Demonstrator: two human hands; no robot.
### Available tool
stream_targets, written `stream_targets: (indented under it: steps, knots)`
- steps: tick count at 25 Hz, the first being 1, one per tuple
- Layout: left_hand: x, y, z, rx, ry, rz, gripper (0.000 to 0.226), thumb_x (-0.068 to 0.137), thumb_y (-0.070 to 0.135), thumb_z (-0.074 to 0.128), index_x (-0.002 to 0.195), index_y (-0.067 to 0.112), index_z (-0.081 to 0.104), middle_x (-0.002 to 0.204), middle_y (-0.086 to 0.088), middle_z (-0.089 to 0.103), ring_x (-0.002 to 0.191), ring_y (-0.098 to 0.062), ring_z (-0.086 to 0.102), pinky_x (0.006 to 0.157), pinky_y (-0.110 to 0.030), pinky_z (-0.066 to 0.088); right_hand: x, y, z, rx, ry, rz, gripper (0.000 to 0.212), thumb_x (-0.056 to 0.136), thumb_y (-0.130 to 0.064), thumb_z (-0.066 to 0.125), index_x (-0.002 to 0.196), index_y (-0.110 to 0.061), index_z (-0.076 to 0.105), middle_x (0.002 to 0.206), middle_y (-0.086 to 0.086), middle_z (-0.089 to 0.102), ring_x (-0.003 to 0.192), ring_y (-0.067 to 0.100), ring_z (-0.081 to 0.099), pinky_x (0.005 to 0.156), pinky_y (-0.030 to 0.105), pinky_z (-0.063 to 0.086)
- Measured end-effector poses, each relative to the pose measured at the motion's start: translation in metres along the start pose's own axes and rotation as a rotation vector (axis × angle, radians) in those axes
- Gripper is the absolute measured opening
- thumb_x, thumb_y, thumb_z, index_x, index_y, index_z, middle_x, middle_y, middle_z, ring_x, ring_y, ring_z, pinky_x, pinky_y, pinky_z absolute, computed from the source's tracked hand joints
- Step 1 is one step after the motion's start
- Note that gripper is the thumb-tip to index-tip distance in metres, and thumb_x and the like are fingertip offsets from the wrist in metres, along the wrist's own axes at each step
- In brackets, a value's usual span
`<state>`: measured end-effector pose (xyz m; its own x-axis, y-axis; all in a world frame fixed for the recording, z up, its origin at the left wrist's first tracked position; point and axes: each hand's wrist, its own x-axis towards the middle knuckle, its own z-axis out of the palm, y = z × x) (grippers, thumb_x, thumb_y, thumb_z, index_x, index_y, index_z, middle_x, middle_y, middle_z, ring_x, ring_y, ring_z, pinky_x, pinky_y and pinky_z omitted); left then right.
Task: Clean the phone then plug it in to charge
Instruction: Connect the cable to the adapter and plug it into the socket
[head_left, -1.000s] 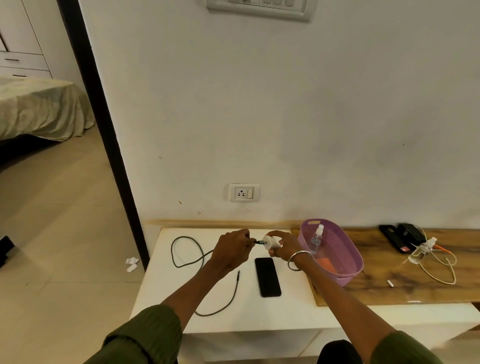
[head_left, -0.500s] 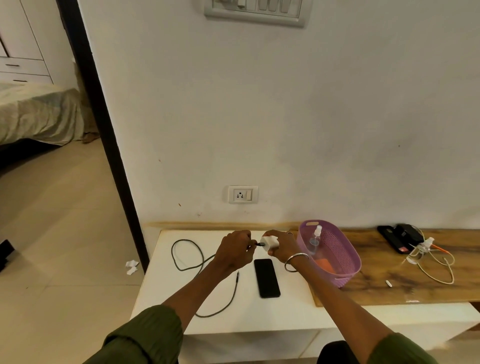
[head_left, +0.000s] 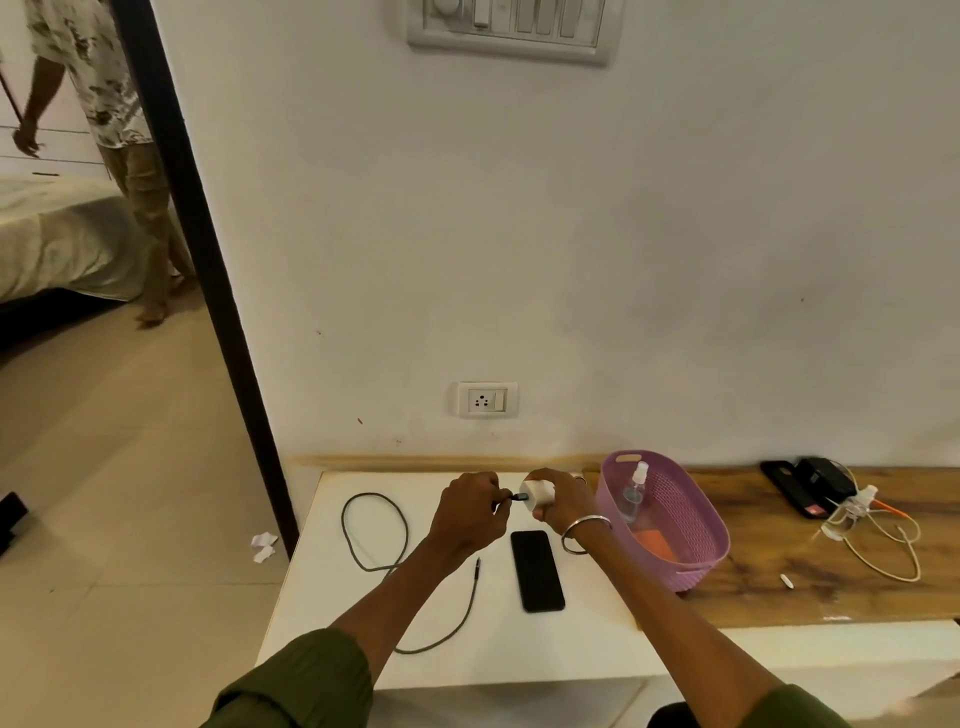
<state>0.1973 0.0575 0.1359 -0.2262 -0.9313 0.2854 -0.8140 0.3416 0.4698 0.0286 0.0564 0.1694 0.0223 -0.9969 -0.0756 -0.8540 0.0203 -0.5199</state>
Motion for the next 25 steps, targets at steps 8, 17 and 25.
stream_targets:
  steps: [8, 17, 25]
  knots:
    - [0.027, 0.003, 0.012, -0.719, -0.217, -0.445, 0.050, 0.077, 0.056, 0.075, 0.105, 0.015, 0.073, 0.086, 0.000, 0.077, 0.062, -0.017, 0.075, 0.049, -0.028, 0.057, 0.024, 0.000, -0.001, 0.104, -0.021, -0.123, 0.030, 0.081, -0.004, 0.059, 0.103, -0.022, 0.069, 0.104, 0.013, 0.063, 0.083, 0.024, 0.064, 0.077, 0.034, 0.058]
    - [0.089, -0.030, 0.048, -1.238, 0.035, -0.876, 0.023, 0.082, 0.004, 0.076, 0.092, -0.015, 0.069, 0.088, -0.027, 0.072, 0.067, -0.028, 0.073, 0.069, -0.026, 0.061, 0.073, 0.032, 0.011, 0.270, 0.010, -0.090, 0.077, 0.081, 0.019, 0.046, 0.139, -0.030, 0.046, 0.115, 0.008, 0.053, 0.089, 0.023, 0.065, 0.074, 0.025, 0.054]
    - [0.156, -0.067, 0.077, -1.207, 0.257, -0.975, 0.020, 0.084, 0.007, 0.076, 0.069, -0.002, 0.067, 0.077, -0.018, 0.071, 0.058, -0.020, 0.073, 0.064, -0.024, 0.057, 0.095, 0.104, 0.083, 0.239, -0.191, 0.050, 0.063, 0.085, 0.008, 0.054, 0.136, -0.029, 0.047, 0.115, 0.001, 0.055, 0.097, 0.023, 0.064, 0.086, 0.034, 0.056]
